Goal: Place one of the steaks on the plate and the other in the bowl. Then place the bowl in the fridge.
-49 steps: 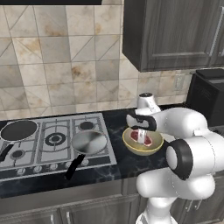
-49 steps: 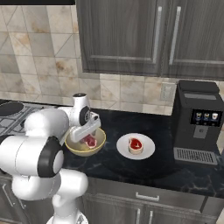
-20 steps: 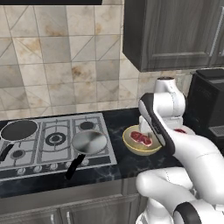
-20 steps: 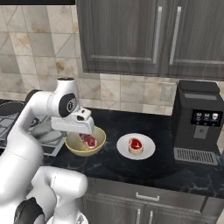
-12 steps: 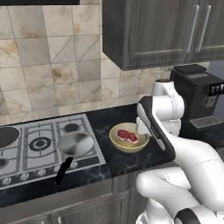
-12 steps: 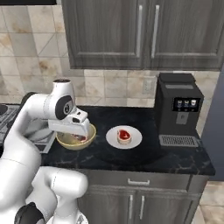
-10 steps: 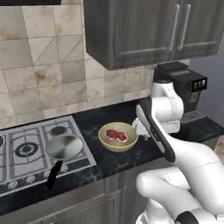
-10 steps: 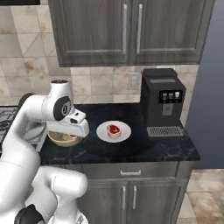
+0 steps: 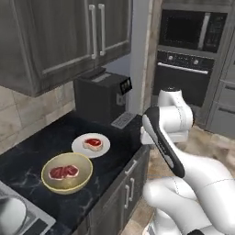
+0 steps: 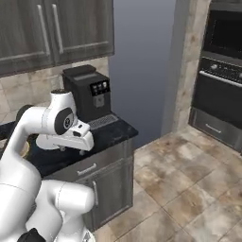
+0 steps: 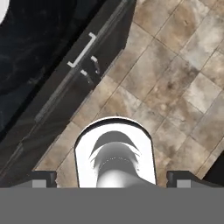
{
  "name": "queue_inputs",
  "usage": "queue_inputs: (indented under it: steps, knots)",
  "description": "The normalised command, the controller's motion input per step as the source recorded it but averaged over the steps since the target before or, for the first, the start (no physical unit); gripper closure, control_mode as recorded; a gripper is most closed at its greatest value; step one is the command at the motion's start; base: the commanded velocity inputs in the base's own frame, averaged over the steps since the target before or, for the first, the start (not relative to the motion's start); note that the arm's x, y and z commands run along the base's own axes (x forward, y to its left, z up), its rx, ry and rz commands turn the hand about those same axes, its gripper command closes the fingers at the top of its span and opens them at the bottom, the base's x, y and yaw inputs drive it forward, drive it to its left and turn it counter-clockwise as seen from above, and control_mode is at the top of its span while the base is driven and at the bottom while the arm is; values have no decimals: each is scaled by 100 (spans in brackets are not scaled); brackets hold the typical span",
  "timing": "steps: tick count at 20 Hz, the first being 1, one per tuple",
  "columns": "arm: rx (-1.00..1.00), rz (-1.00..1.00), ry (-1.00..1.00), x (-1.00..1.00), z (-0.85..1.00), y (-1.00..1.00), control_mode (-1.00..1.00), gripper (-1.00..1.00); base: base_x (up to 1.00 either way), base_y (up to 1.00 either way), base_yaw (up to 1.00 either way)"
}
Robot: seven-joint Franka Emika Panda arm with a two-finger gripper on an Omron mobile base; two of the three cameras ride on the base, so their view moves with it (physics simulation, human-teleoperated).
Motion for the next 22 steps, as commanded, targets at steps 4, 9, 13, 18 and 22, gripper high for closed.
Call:
queue_inputs:
  steps: [4,9,13,18,22]
  knots:
    - [0,0,0,0,0,0,100,-100,0,-17,-96]
    - [0,0,0,0,0,0,100,-100,0,-31,-91]
    - [0,0,0,0,0,0,100,-100,17,-53,-73]
    - [0,0,0,0,0,0,100,-100,72,-6,-34]
    - [0,0,0,0,0,0,100,-100,100,-6,6]
